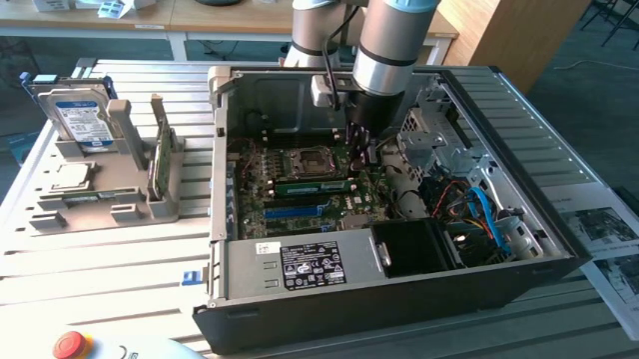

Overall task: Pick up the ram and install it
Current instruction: 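Press down the ram until it locks into place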

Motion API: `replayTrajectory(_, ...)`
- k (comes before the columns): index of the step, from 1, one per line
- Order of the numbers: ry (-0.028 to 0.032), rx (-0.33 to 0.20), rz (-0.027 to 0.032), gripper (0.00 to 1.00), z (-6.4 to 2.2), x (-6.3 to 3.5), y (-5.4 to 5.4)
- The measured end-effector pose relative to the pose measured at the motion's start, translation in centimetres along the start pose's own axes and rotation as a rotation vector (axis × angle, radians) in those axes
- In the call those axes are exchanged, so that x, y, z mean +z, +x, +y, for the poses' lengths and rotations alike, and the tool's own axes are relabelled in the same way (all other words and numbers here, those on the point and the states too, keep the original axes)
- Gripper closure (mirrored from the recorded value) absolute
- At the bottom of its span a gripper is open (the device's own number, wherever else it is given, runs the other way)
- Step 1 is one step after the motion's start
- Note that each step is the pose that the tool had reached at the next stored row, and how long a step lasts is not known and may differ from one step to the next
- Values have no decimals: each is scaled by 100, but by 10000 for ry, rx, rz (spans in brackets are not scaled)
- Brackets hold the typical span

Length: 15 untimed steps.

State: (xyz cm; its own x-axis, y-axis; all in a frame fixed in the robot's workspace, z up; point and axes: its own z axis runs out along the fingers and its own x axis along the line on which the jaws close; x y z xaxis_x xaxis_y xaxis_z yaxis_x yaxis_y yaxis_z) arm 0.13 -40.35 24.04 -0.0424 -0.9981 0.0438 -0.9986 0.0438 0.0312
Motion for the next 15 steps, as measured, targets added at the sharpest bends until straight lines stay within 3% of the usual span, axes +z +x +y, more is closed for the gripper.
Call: replayTrajectory(15,-1,1,1,90,-1,68,-3)
